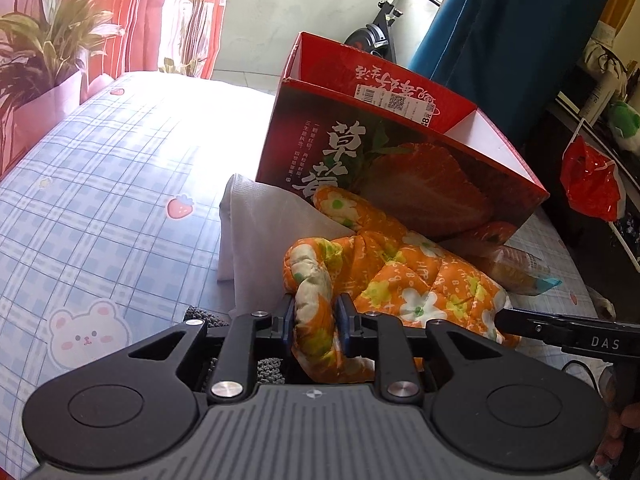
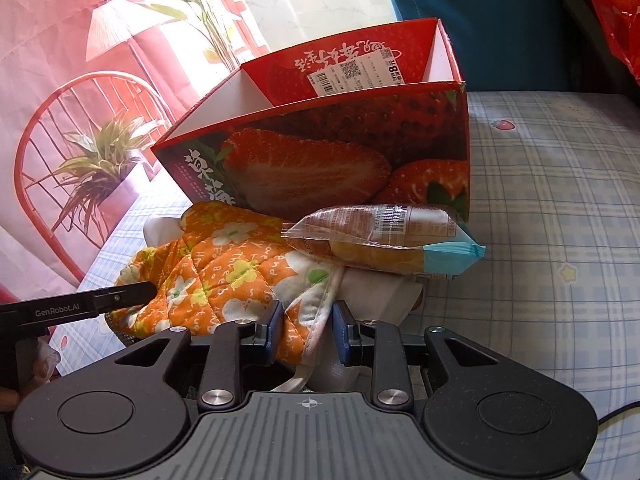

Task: Organize soft objects
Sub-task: 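Grasp the orange floral cloth roll with the left tool, then lift the orange cloth with the left tool and lower it into the red box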

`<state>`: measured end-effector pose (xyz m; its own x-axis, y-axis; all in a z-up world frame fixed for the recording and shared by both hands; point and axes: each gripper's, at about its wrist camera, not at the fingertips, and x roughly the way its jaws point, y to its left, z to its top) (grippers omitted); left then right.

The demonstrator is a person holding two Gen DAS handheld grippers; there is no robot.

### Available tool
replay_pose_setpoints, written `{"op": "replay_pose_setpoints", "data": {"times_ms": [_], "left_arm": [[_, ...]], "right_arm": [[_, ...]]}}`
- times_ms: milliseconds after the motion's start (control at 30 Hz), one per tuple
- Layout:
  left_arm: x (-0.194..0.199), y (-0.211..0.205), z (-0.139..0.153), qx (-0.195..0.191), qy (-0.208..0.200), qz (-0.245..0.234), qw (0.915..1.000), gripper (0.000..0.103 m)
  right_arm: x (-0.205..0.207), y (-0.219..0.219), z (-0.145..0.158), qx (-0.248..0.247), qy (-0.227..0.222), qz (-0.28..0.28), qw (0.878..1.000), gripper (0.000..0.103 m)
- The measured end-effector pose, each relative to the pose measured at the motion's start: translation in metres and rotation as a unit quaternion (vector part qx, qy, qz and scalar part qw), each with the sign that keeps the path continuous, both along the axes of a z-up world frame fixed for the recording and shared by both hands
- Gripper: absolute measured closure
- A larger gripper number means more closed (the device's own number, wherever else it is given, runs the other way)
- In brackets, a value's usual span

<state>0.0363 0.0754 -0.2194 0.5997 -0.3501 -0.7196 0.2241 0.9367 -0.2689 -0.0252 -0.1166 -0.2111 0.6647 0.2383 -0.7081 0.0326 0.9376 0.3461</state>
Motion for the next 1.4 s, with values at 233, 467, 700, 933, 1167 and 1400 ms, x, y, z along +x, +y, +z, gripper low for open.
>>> {"op": "replay_pose_setpoints", "data": {"times_ms": [233, 467, 700, 933, 1167, 1400], "left_arm": [[-0.002, 0.003, -0.008, -0.013, 0.007, 0.007, 0.9999, 0.078], [-0.003, 0.004, -0.011, -0.019, 0.010, 0.009, 0.9997, 0.077], [-0.003, 0.000, -0.009, -0.006, 0.007, 0.006, 0.9999, 0.077], [-0.007, 0.011, 0.020, -0.010, -0.029, 0.015, 0.9994, 0.087], [-0.003, 0.021, 0.080, -0.018, -0.105, 0.020, 0.9941, 0.087], [0.040, -0.003, 0.107, 0.002, -0.135, -0.001, 0.9908, 0.087]], "right_arm": [[-0.004, 0.002, 0.001, 0.000, -0.005, 0.002, 1.000, 0.075], [0.001, 0.004, 0.000, 0.000, -0.006, 0.007, 1.000, 0.070], [0.018, 0.005, -0.004, 0.008, -0.010, 0.013, 1.000, 0.072], [0.009, 0.018, 0.026, -0.012, -0.052, 0.052, 0.997, 0.094], [0.015, 0.030, 0.087, -0.031, -0.140, 0.085, 0.986, 0.095], [0.057, 0.016, 0.122, -0.057, -0.164, 0.081, 0.981, 0.095]]}}
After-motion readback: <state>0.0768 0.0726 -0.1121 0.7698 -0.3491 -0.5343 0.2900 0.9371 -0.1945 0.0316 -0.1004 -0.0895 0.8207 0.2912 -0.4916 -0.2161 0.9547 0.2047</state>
